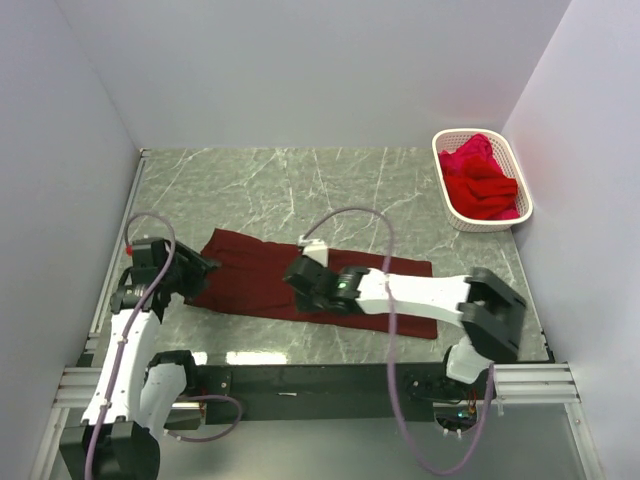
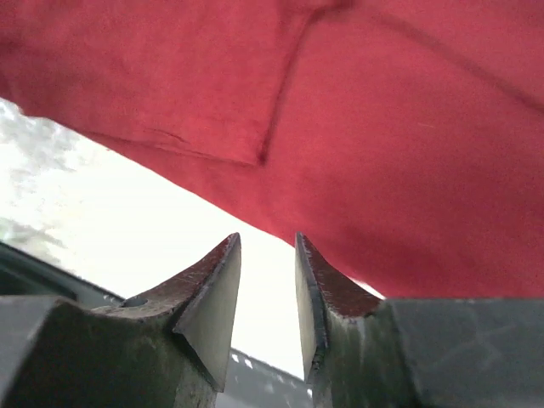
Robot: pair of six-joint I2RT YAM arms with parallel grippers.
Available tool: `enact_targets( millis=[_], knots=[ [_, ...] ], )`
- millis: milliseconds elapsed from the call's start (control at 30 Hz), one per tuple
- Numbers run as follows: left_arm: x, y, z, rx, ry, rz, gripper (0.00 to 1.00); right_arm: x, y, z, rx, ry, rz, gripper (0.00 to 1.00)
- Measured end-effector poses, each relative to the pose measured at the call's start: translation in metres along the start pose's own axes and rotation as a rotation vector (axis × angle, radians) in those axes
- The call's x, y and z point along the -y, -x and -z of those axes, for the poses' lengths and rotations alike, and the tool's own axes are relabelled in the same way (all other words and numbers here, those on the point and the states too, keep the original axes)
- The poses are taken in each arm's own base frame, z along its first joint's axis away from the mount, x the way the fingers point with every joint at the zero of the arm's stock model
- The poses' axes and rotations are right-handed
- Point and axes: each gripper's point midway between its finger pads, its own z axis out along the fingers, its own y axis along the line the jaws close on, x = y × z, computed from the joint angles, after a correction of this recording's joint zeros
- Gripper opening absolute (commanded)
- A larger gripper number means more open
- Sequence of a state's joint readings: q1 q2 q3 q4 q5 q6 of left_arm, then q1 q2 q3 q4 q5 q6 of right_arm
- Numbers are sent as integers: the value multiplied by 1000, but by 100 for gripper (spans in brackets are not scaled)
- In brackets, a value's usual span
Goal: Fold and stack the t-shirts
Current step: Fold the tshirt
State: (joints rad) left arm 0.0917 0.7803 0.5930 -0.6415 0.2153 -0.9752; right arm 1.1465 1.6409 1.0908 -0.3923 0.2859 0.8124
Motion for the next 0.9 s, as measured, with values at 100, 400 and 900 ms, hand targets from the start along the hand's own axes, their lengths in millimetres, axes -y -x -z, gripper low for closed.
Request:
enact_targets(
  millis=[100, 400, 900],
  knots=[
    [26, 11, -3, 3, -75, -35, 54, 26, 20, 23, 60, -13, -77, 39],
    [34, -14, -92, -195, 41, -31, 48, 216, 26, 28, 126, -385, -457, 39],
    [27, 22, -164, -117, 255, 40, 48, 281, 7, 8, 65, -540, -637, 40]
  ],
)
